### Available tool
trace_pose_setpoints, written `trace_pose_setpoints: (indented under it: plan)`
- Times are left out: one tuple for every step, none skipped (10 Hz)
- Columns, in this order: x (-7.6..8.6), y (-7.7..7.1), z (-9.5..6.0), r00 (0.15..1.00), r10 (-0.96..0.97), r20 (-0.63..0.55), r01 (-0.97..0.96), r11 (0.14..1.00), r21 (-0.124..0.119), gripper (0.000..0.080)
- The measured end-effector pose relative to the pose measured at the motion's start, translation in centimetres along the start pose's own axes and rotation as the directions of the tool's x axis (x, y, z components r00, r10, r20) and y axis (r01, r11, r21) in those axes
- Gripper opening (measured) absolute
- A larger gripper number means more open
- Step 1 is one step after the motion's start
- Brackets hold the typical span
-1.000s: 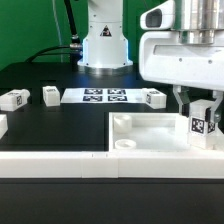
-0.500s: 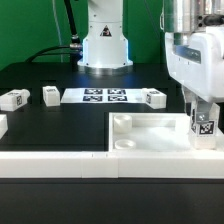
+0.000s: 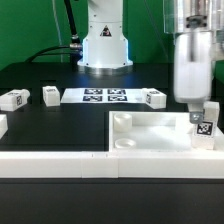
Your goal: Assemble square table
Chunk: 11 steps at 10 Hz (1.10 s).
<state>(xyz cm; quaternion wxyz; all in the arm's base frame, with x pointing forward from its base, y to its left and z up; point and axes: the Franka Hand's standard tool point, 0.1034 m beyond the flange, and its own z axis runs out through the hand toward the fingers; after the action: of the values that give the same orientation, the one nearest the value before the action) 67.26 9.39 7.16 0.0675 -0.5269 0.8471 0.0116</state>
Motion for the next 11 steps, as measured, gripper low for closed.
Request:
trace_pose_setpoints:
  plan:
    - [0.0,0.0,0.0,1.000,0.017,0.002,-0.017,1.000,0.005,0.0290]
    - [0.0,0.1,0.0,1.000,0.019,0.004,-0.019,1.000,0.012,0.0290]
    - [0.1,0.1,0.0,1.000,0.022,0.003,-0.023,1.000,0.011,0.0291]
    - [0.1,0.1,0.0,1.000,0.002,-0.001,-0.002,1.000,0.012,0.0291]
    - [0.1,0.1,0.0,1.000,-0.009,-0.001,0.009,1.000,0.012,0.0295]
    - [0.1,0.1,0.0,1.000,-0.016,-0.002,0.016,1.000,0.012,0.0295]
    - [0.1,0.1,0.1,1.000,-0.017,-0.002,0.017,1.000,0.012,0.0509]
    - [0.0,0.1,-0.1,0.999,-0.049,-0.003,0.049,0.999,0.013,0.0509]
    - [-0.5,0.0,-0.8,0.984,-0.177,-0.003,0.177,0.984,0.019,0.0620]
    - [-0.6,0.0,-1.1,0.958,-0.288,-0.009,0.288,0.957,0.021,0.0640]
    - [-0.6,0.1,-0.9,0.966,-0.260,-0.007,0.260,0.965,0.019,0.0640]
